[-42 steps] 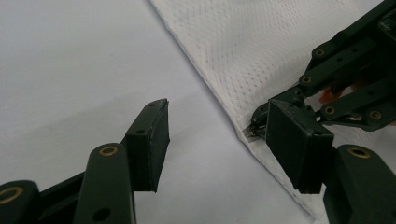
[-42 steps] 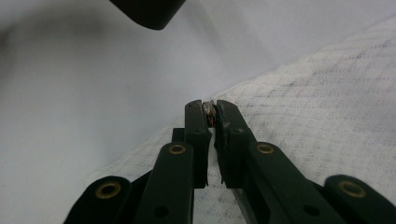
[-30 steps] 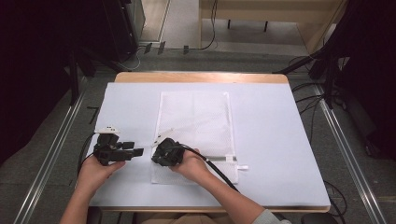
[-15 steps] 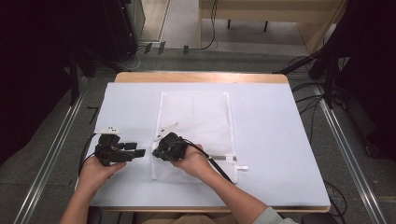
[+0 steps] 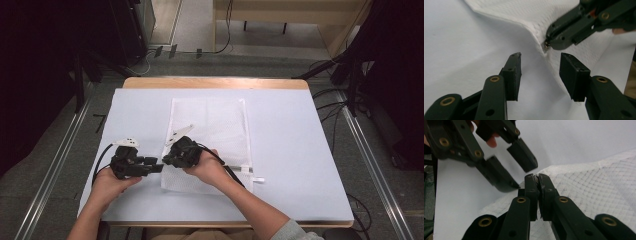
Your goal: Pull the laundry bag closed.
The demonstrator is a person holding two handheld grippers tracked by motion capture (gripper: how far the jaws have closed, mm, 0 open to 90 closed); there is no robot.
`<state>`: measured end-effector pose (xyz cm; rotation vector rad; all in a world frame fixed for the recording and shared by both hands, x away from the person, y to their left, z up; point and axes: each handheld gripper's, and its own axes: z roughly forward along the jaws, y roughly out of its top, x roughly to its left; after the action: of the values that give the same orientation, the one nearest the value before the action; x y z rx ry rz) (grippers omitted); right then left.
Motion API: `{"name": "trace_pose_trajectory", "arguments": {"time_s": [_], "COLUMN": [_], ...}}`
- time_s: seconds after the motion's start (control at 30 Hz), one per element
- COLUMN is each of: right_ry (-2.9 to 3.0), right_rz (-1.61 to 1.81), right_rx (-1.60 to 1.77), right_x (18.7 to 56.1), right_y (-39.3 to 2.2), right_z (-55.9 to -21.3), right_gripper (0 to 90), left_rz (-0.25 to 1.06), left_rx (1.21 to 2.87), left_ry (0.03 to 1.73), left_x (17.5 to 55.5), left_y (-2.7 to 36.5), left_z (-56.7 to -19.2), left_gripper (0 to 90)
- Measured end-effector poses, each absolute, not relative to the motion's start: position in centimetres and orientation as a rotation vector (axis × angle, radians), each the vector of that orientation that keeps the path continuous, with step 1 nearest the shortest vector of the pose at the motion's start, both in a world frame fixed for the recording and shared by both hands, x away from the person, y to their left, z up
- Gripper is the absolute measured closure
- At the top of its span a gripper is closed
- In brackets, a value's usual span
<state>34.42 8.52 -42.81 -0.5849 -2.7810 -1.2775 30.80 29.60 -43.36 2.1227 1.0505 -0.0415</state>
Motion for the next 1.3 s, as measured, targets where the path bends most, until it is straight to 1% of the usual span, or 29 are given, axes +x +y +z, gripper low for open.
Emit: {"name": "trace_pose_trajectory", "arguments": {"time_s": [0.13,0.27,0.53,0.57,0.73,1.0,1.3], "right_ry": [-2.781,-2.758,-2.734,-2.74,-2.747,-2.778,-2.807], "right_rz": [-1.28,-1.273,-1.269,-1.268,-1.256,-1.243,-1.251], "right_rx": [-0.571,-0.526,-0.48,-0.454,-0.448,-0.436,-0.411], "right_x": [34.4,34.4,34.2,34.2,34.1,34.1,34.0], "right_y": [8.4,8.2,8.3,8.3,8.4,8.4,8.2], "right_z": [-42.6,-42.4,-42.3,-42.3,-42.4,-42.8,-43.1], "right_gripper": [88.5,88.5,88.5,88.5,88.6,88.6,88.7], "left_rz": [-0.047,-0.086,-0.101,-0.11,-0.108,-0.158,-0.163], "left_rx": [2.162,2.172,2.179,2.181,2.198,2.198,2.192], "left_ry": [1.031,1.038,1.017,1.007,0.982,1.006,1.011], "left_x": [30.8,31.1,31.3,31.3,31.2,31.2,31.2], "left_y": [29.1,28.8,28.7,28.6,28.4,28.6,28.8], "left_z": [-43.6,-43.9,-44.0,-44.0,-44.0,-43.8,-43.7], "left_gripper": [59.6,65.8,70.9,75.8,86.4,88.6,89.0]}}
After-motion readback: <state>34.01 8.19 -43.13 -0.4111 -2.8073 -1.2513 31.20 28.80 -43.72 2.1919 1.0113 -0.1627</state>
